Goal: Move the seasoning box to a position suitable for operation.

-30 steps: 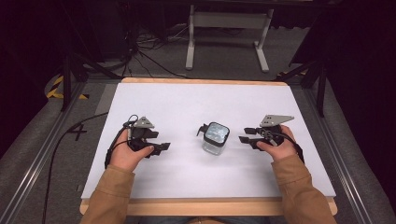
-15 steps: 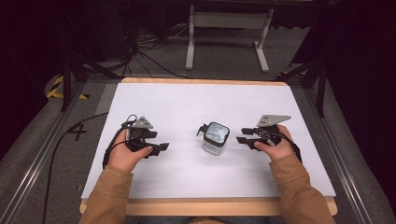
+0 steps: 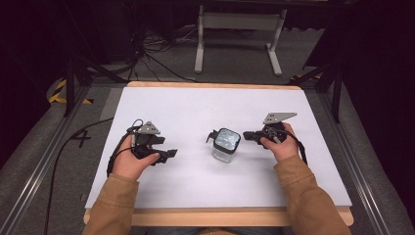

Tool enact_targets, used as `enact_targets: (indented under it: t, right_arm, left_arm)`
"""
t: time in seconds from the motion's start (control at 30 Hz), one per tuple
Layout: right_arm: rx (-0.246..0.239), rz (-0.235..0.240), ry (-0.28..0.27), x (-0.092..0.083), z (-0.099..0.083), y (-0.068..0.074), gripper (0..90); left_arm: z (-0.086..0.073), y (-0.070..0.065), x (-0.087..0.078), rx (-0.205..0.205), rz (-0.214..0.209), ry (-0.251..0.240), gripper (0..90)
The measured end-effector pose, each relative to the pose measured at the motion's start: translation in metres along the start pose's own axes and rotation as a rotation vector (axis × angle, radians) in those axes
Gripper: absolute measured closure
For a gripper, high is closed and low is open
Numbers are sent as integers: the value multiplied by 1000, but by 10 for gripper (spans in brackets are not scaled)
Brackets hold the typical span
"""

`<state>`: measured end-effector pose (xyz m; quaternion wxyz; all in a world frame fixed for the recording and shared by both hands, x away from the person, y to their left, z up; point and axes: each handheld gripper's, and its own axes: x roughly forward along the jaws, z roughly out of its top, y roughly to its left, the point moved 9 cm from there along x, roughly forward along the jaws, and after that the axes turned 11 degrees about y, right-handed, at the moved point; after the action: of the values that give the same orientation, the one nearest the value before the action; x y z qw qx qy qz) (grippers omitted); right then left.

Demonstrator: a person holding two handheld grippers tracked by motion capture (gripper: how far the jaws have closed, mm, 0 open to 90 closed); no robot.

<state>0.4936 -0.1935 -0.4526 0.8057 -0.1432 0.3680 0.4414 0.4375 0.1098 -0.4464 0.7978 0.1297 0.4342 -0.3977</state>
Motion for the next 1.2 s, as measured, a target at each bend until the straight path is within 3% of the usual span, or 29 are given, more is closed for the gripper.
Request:
enact_targets:
  t: [0.27,0.4,0.67,0.73,0.87,0.97,1.2]
  right_arm:
    - [-3,32,-6,16,6,-4,880]
    - [-33,39,1,23,6,-2,892]
    - [-74,74,-12,23,9,4,900]
    - [-88,62,1,22,8,6,900]
    - [-98,81,10,20,6,11,900]
    - [-111,91,20,16,0,18,899]
    - [-136,89,29,9,-9,33,900]
  left_arm:
    - [-1,0,1,-1,-1,6,313]
    - [-1,-1,2,1,-5,10,313]
    - [-1,-3,5,12,-9,18,312]
    - [-1,-3,5,11,-9,18,312]
    - [0,-3,5,16,-9,14,312]
    - [1,-4,6,6,-15,15,312]
    - [6,-7,9,29,-22,18,311]
